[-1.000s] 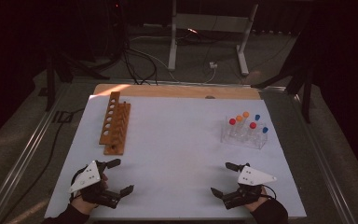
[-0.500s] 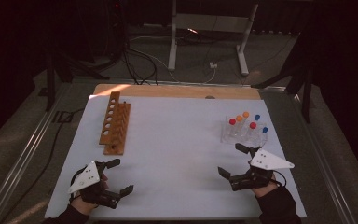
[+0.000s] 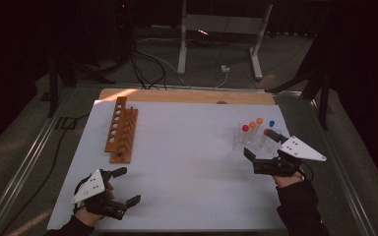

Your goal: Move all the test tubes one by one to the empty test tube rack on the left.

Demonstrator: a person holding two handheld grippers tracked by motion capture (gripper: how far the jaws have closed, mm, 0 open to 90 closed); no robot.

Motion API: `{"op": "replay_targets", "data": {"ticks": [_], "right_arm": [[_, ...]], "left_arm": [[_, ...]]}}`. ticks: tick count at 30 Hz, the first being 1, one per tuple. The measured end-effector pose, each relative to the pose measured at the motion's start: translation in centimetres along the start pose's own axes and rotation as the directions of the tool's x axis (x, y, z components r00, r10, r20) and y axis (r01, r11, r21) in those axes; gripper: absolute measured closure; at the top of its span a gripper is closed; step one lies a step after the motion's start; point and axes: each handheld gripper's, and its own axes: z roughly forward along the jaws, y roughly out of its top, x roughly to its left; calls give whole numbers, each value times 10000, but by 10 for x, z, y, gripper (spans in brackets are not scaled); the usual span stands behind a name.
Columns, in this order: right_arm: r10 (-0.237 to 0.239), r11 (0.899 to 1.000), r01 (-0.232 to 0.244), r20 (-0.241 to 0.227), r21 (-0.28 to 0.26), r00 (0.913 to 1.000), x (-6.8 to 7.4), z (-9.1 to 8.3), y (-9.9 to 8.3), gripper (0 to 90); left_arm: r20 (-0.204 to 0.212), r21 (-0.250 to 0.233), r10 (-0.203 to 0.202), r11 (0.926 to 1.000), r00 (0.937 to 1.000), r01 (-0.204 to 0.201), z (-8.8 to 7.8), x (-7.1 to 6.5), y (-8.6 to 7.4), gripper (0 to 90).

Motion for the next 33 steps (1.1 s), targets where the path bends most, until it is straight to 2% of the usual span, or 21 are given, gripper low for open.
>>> {"op": "replay_targets", "data": {"ticks": [1, 2, 3, 6, 9, 11, 12, 15, 16, 19, 22, 26, 29, 30, 32, 33], "right_arm": [[12, 10000, -13, 215, 41, 9998, -3, 1, 0, 0], [12, 10000, -13, 215, 41, 9998, -3, 1, 0, 0], [3, 9999, -15, 767, 160, 9971, -9, 3, -2, 0], [273, 9993, -306, 1278, 235, 9914, -17, 7, -4, 0], [340, 9981, -427, 1799, 448, 9831, -24, 10, -8, 20], [374, 9976, -495, 2256, 482, 9735, -27, 12, -10, 48], [374, 9976, -495, 2256, 482, 9735, -27, 12, -10, 48], [507, 9944, -741, 2732, 758, 9606, -32, 15, -16, 84], [557, 9934, -806, 2710, 816, 9610, -32, 16, -17, 96], [497, 9909, -854, 3067, 1040, 9505, -33, 19, -22, 145], [640, 9855, -1116, 3298, 1275, 9419, -35, 23, -26, 178], [771, 9822, -1298, 3379, 1361, 9380, -38, 26, -32, 251], [805, 9774, -1444, 3603, 1541, 9293, -40, 29, -36, 317], [805, 9774, -1444, 3603, 1541, 9293, -40, 29, -36, 317], [795, 9724, -1542, 3730, 1749, 9244, -41, 32, -41, 402], [775, 9701, -1576, 3794, 1847, 9220, -41, 34, -42, 415]], "left_arm": [[6, -6, -14, 10000, 10000, 14, 0, 0, 0, 6], [6, -6, -14, 10000, 10000, 14, 0, 0, 0, 6], [2, -5, -26, 10000, 10000, 26, 0, 0, 0, 6], [3, -1, -40, 10000, 10000, 40, 0, 0, 0, 6], [1, -3, -43, 10000, 10000, 43, 0, 0, 0, 6], [7, -17, -47, 10000, 10000, 47, 0, 0, 0, 6], [7, -17, -47, 10000, 10000, 47, 0, 0, 0, 6], [25, -41, -72, 10000, 10000, 72, 0, 0, 0, 6], [20, -38, -70, 10000, 10000, 70, 0, 0, 0, 6], [33, -27, -65, 10000, 10000, 65, 0, 0, 0, 6], [42, -27, -68, 10000, 10000, 68, 0, 0, 0, 6], [47, -24, -70, 10000, 10000, 70, 0, 0, 0, 6], [62, -18, -56, 10000, 10000, 56, 0, 0, 0, 6], [62, -18, -56, 10000, 10000, 56, 0, 0, 0, 6], [70, 4, -38, 10000, 10000, 38, 0, 0, 0, 6], [67, -2, -43, 10000, 10000, 43, 0, 0, 0, 6]]}}
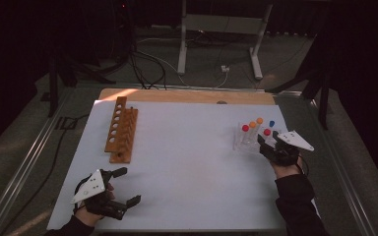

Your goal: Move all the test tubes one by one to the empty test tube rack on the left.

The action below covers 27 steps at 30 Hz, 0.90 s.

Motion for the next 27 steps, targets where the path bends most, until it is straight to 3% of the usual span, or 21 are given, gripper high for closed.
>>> {"op": "replay_targets", "data": {"ticks": [9, 22, 27], "right_arm": [[243, 9968, -258, 213, 752, 9995, -1, 15, -9, 549], [484, 9925, -547, 593, 1091, 9971, -1, 25, -15, 740], [523, 9925, -586, 611, 1071, 9968, -3, 24, -16, 749]], "left_arm": [[13, -25, 11, 10000, 10000, -11, 0, 0, 0, 6], [36, -3, 0, 10000, 10000, 0, 0, 0, 0, 6], [49, 19, 4, 10000, 10000, -5, 0, 0, 0, 6]]}}
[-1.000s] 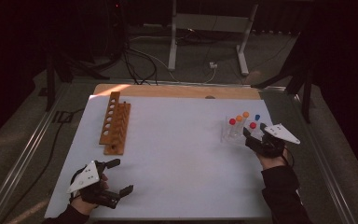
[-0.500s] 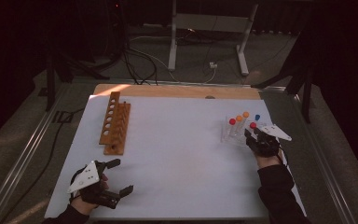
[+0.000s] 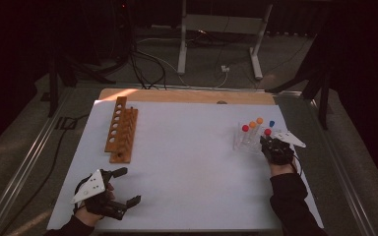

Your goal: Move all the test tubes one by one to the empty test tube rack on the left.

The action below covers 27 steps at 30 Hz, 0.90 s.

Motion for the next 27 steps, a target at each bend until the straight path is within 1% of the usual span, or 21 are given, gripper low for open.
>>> {"op": "replay_targets", "data": {"ticks": [3, 4, 5, 7, 8, 9, 10, 11, 12, 13, 14, 15, 16, 18, 20, 21, 22, 23, 24, 26, 27], "right_arm": [[-257, 9994, 259, 59, -221, 9997, 2, -4, 4, 752], [-257, 9994, 259, 59, -221, 9997, 2, -4, 4, 752], [-238, 9989, 239, 27, -408, 9997, 2, -9, 9, 752], [-337, 9983, 340, 65, -481, 9994, 1, -12, 12, 752], [-361, 9969, 360, -1, -704, 9993, 0, -19, 19, 752], [-361, 9969, 360, -1, -704, 9993, 0, -19, 19, 752], [-566, 9940, 571, 72, -936, 9984, 1, -26, 28, 752], [-643, 9922, 646, 62, -1067, 9979, 1, -30, 33, 752], [-687, 9905, 687, 41, -1191, 9976, 1, -34, 38, 752], [-747, 9885, 740, -2, -1322, 9972, 1, -38, 43, 752], [-747, 9885, 740, -2, -1322, 9972, 1, -38, 43, 752], [-860, 9853, 827, -158, -1497, 9962, 3, -45, 54, 752], [-959, 9830, 907, -253, -1594, 9951, 5, -48, 58, 752], [-1160, 9786, 1066, -438, -1760, 9923, 11, -55, 67, 752], [-1373, 9743, 1219, -704, -1892, 9880, 18, -61, 74, 752], [-1473, 9720, 1287, -830, -1964, 9856, 23, -64, 77, 752], [-1590, 9700, 1364, -1006, -2012, 9821, 27, -66, 79, 752], [-1633, 9692, 1365, -1201, -2049, 9792, 31, -68, 81, 752], [-1679, 9686, 1366, -1411, -2079, 9757, 35, -70, 83, 752], [-1851, 9665, 1463, -1778, -2108, 9665, 44, -71, 84, 752], [-1904, 9667, 1487, -1973, -2080, 9617, 49, -72, 84, 752]], "left_arm": [[1, -7, 13, 10000, 10000, -13, 0, 0, 0, 6], [1, -7, 13, 10000, 10000, -13, 0, 0, 0, 6], [-4, 23, 21, 10000, 10000, -21, 0, 0, 0, 6], [-3, 27, 15, 10000, 10000, -15, 0, 0, 0, 6], [12, 14, 3, 10000, 10000, -3, 0, 0, 0, 6], [12, 14, 3, 10000, 10000, -3, 0, 0, 0, 6], [3, 69, -5, 10000, 10000, 5, 0, 0, 0, 6], [70, 384, -113, 9992, 9999, 110, 1, -1, 1, 6], [70, 384, -113, 9992, 9999, 110, 1, -1, 1, 6], [104, 588, -72, 9982, 9999, 66, 2, -2, 2, 6], [104, 588, -72, 9982, 9999, 66, 2, -2, 2, 6], [290, 491, -189, 9986, 9994, 175, 3, -4, 4, 6], [441, 410, -244, 9989, 9987, 225, 2, -4, 5, 6], [465, 168, -128, 9998, 9988, 120, 2, -6, 8, 6], [522, 174, -38, 9998, 9986, 29, 2, -8, 13, 6], [552, 231, -84, 9997, 9984, 72, 2, -9, 15, 6], [688, 403, -314, 9988, 9971, 287, 3, -8, 18, 6], [707, 419, -438, 9983, 9965, 409, 3, -8, 20, 6], [774, 419, -485, 9981, 9958, 453, 4, -8, 22, 6], [742, 379, -498, 9982, 9960, 471, 5, -8, 25, 6], [797, 413, -602, 9975, 9950, 571, 6, -7, 27, 6]]}}
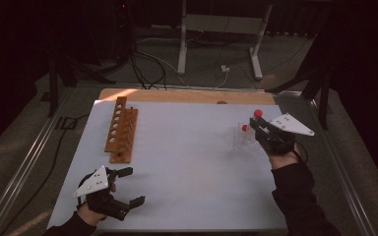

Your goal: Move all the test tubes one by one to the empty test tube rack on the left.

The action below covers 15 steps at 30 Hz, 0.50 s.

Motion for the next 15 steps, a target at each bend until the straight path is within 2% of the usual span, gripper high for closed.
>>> {"op": "replay_targets", "data": {"ticks": [1, 3, 5, 10, 11, 12, 14, 15], "right_arm": [[-50, 10000, 51, -229, 33, 9997, 5, 1, 0, 752], [-220, 9997, 229, -688, 119, 9974, 16, 3, 0, 752], [-378, 9990, 403, -1174, 190, 9924, 28, 5, -2, 752], [-804, 9956, 898, -2432, 278, 9666, 56, 9, -12, 752], [-804, 9956, 898, -2432, 278, 9666, 56, 9, -12, 752], [-966, 9932, 1112, -2872, 349, 9530, 66, 11, -16, 752], [-1051, 9912, 1255, -3267, 419, 9393, 76, 15, -22, 751], [-1051, 9912, 1255, -3267, 419, 9393, 76, 15, -22, 751]], "left_arm": [[166, -17, -23, 10000, 9999, 23, 0, 1, 3, 6], [141, -97, 61, 9999, 9999, -59, 0, 1, 6, 6], [131, -419, 71, 9991, 9999, -65, 0, 2, 18, 6], [206, -468, 188, 9987, 9996, -179, 3, 6, 35, 6], [215, -445, 277, 9987, 9994, -267, 4, 7, 38, 6], [292, -444, 386, 9983, 9988, -373, 7, 8, 45, 6], [426, -476, 514, 9976, 9978, -493, 11, 9, 50, 6], [426, -476, 514, 9976, 9978, -493, 11, 9, 50, 6]]}}
